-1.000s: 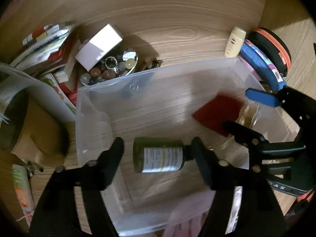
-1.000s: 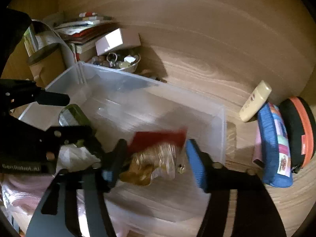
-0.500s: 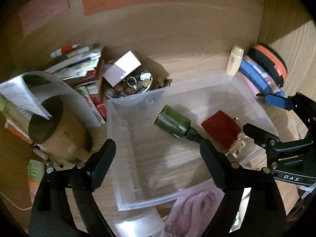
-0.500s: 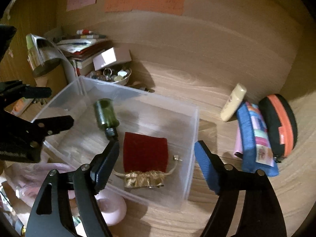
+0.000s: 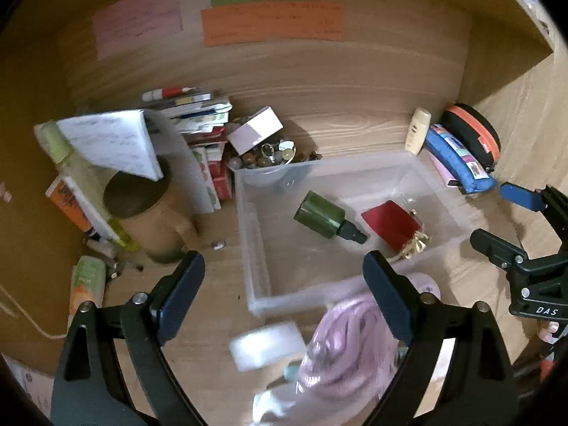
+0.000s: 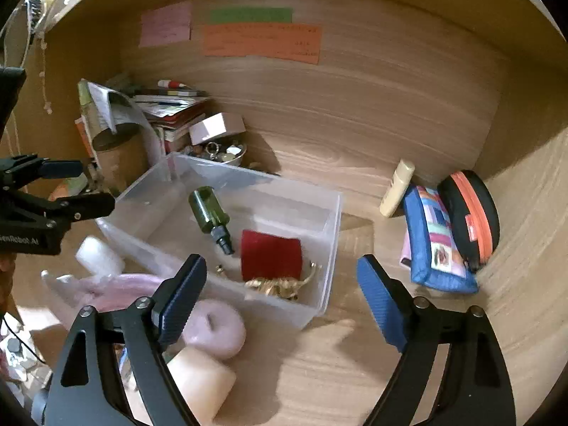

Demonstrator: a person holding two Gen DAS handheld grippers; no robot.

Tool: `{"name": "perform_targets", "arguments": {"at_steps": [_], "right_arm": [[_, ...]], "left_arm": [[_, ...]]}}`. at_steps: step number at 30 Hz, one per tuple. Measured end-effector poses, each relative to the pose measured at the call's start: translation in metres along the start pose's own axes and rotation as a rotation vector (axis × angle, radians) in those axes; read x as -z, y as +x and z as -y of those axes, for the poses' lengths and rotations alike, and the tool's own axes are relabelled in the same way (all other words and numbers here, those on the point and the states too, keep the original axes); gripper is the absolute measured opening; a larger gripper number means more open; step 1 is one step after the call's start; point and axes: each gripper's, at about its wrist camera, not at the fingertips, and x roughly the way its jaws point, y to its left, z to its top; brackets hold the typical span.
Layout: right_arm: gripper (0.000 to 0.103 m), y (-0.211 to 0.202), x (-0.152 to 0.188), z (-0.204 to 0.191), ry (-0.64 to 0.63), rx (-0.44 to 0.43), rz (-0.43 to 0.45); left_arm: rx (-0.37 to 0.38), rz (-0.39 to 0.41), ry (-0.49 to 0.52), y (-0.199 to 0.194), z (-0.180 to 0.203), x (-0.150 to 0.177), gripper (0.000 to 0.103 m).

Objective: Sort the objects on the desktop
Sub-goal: 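Grasp the white cloth bag with the left tool while the right tool grasps the white tape roll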

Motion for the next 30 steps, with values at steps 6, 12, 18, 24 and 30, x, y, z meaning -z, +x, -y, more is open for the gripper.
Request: {"name": "perform_targets", "arguments": {"at_steps": [6, 12, 18, 24, 30], "right_arm": [[0.086, -0.018, 0.019, -0.012, -0.009, 0.021, 0.007], [0.094, -0.032, 0.043, -0.026, -0.022, 0.006, 0.023], [0.095, -0.029, 0.069, -0.035, -0.003, -0.03, -0.015], [0.095, -0.014, 0.092, -0.054, -0.005, -0.088, -0.083], [0.095, 0.007, 0.105, -0.061, 0.024, -0.086, -0.146]], "left_arm": [[0.005, 0.009, -0.031, -0.019, -0.009, 0.029, 0.097], [0.011, -0.038, -0.076, -0.023, -0.02, 0.067, 0.098], [0.042, -0.078, -0.097, -0.024, -0.016, 0.104, 0.098], [0.075, -0.133, -0.057, -0.015, -0.007, 0.134, 0.098], [0.063, -0.191, -0.056, 0.006, 0.004, 0.144, 0.098]]}}
